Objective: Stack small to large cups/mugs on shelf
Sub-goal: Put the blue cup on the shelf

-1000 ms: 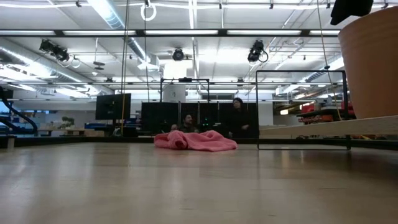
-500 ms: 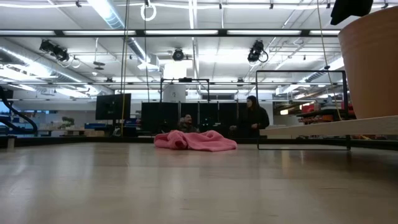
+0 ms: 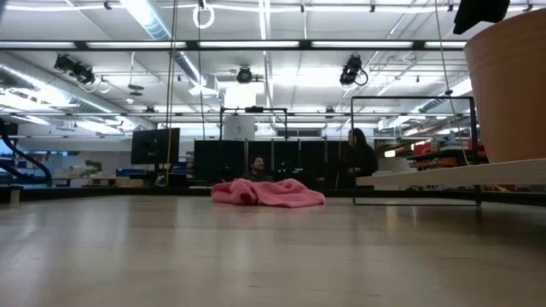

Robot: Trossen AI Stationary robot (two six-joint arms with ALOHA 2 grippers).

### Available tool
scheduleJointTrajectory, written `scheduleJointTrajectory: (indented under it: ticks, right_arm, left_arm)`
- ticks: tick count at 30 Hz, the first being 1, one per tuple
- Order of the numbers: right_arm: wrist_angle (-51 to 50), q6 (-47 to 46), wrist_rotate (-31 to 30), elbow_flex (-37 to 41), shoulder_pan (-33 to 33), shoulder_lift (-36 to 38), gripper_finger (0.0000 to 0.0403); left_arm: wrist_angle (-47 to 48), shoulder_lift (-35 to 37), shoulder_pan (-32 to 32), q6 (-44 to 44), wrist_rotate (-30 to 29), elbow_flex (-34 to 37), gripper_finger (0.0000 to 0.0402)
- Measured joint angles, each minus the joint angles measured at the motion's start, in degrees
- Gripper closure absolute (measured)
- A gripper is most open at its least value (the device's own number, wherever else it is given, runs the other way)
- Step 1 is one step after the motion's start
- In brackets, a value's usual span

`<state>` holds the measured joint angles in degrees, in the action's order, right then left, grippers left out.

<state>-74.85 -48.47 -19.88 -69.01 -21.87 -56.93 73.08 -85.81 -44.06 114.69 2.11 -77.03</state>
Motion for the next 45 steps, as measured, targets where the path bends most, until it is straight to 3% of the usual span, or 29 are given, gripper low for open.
scheduleJointTrajectory:
  ticks: [9,22,28,36,45]
  right_arm:
    - [0.0,2.02,-0.01,-0.74,-0.02,-0.02,0.03]
    - [-0.04,2.58,-0.01,-0.85,-0.02,0.07,0.03]
    - [0.22,2.58,-0.01,-0.87,0.01,0.09,0.03]
    - [0.46,1.95,-0.02,-0.94,0.01,0.11,0.03]
    - [0.52,1.63,-0.04,-0.94,0.01,0.11,0.03]
  left_arm:
    - [0.59,1.17,10.95,-17.0,-0.07,-6.02,0.039]
    - [1.37,0.82,35.43,-48.34,-2.12,-14.23,0.039]
    - [-0.51,-3.71,44.84,-60.73,-2.18,-19.15,0.039]
    - [1.91,-16.44,48.89,-73.46,-1.85,-33.41,0.039]
    - [7.77,-29.36,49.42,-79.45,-1.7,-47.51,0.039]
